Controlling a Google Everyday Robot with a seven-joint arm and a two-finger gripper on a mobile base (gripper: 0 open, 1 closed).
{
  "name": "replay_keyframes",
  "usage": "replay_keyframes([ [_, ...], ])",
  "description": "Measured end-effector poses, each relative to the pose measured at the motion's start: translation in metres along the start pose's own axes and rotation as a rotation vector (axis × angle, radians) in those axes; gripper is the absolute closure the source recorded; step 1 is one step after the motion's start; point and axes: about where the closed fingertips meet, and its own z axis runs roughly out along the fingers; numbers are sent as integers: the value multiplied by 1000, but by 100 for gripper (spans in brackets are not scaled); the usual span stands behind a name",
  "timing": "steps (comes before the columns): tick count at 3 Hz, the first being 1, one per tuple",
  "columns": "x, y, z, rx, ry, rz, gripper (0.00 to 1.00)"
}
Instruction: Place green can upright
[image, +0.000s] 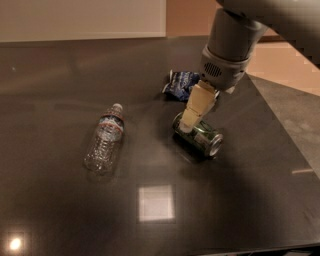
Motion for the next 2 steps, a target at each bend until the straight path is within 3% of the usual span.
replay_keyframes([
  [1, -8, 6, 22, 23, 62, 64, 0],
  [2, -10, 9, 42, 30, 115, 91, 0],
])
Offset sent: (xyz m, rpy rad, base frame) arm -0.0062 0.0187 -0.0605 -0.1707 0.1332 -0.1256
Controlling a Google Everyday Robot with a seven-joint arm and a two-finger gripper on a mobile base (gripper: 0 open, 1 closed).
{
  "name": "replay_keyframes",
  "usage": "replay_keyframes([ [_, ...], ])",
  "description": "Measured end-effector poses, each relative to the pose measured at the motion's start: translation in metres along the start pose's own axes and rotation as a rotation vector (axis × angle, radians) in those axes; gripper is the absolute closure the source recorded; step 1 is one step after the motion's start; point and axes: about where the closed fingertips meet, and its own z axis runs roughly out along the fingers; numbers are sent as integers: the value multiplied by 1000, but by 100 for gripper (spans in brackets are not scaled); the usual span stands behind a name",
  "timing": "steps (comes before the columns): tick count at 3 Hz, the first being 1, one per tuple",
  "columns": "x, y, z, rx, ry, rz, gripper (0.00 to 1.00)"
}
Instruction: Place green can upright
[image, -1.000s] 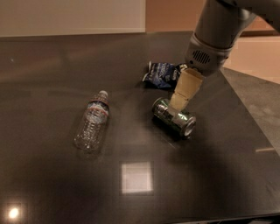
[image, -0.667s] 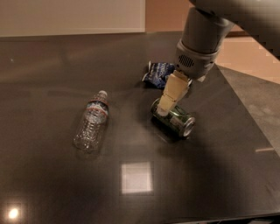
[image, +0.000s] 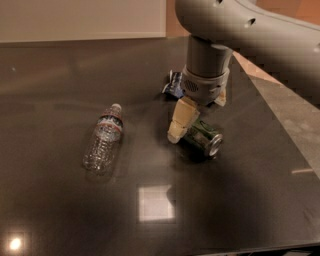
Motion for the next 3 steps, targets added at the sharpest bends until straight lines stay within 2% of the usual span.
replay_keyframes([
  [1, -2, 1, 14, 1, 35, 13, 0],
  [2, -5, 1, 22, -2, 59, 18, 14],
  [3, -8, 2, 22, -6, 61, 15, 38],
])
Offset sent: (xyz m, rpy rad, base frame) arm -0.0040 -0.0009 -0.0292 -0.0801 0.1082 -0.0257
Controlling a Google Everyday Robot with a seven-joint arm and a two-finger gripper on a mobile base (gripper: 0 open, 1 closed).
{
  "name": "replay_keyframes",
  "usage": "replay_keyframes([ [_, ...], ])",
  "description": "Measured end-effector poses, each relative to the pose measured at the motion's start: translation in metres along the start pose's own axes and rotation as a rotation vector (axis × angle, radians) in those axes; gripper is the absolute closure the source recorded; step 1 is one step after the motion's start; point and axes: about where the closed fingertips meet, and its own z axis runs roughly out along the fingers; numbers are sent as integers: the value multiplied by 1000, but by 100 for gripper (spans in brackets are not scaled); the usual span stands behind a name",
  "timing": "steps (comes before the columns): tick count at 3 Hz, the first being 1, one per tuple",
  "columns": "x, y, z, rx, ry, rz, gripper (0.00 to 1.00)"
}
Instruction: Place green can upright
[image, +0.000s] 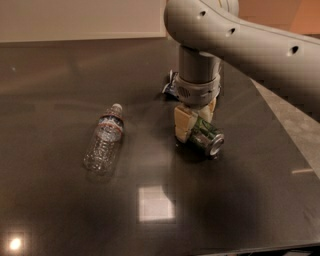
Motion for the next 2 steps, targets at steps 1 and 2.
replay_keyframes([
  [1, -5, 2, -7, -8, -19, -14, 61],
  [2, -9, 4, -30, -18, -118, -67, 84],
])
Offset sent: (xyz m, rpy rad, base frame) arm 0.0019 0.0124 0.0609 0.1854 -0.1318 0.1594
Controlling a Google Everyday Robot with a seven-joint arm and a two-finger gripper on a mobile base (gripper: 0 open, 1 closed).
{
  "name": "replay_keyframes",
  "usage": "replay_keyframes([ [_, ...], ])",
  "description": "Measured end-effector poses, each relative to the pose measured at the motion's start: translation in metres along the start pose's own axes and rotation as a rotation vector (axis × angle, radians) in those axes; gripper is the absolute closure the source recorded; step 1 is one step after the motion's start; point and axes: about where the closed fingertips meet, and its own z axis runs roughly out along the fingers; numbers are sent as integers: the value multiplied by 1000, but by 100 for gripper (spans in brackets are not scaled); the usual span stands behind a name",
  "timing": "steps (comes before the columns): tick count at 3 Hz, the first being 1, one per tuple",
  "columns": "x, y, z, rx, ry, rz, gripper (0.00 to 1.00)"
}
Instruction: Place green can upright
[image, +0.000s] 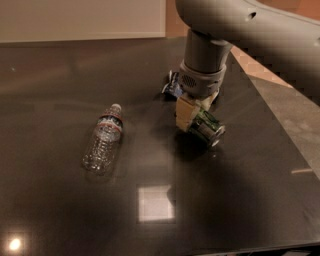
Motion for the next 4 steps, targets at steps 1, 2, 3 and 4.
replay_keyframes([
  [1, -5, 5, -26, -21, -160, -95, 100],
  [2, -8, 13, -50, -34, -344, -204, 100],
  [3, -9, 17, -65, -55, -512, -284, 100],
  [4, -6, 18, -75, -71, -666, -343, 100],
])
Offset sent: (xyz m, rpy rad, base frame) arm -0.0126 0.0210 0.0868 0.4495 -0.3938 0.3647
